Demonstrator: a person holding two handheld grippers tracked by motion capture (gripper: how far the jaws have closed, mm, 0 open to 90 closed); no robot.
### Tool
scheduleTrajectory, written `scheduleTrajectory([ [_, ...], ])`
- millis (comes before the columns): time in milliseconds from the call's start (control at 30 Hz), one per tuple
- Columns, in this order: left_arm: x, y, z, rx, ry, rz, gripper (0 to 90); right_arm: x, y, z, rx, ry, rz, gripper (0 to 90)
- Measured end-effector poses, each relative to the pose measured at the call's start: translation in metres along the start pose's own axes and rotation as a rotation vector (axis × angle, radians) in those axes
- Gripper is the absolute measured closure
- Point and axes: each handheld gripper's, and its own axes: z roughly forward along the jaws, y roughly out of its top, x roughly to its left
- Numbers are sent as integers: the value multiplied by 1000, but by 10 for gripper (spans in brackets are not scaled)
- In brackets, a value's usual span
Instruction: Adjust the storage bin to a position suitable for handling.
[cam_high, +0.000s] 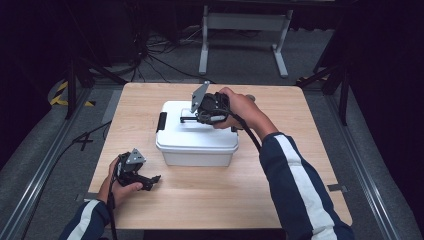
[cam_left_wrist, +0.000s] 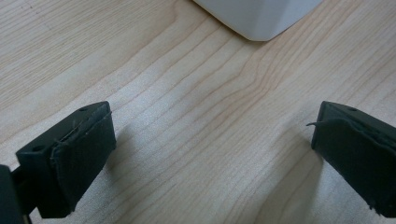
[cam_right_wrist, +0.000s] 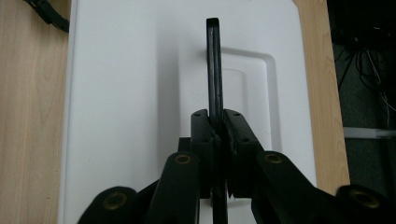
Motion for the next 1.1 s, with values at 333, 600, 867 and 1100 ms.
scheduleTrajectory([
  [333,0,0,0,0,0,0,2,-2,4,-2,20,-3,-31,851],
  [600,0,0,0,0,-1,-1,2,-3,7,-11,3,-16,-39,851],
  [867,0,0,0,0,-1,-1,2,-6,4,-26,-11,-47,-36,851],
  [1100,0,0,0,0,-1,-1,2,-7,-2,-35,-12,-58,-33,851],
])
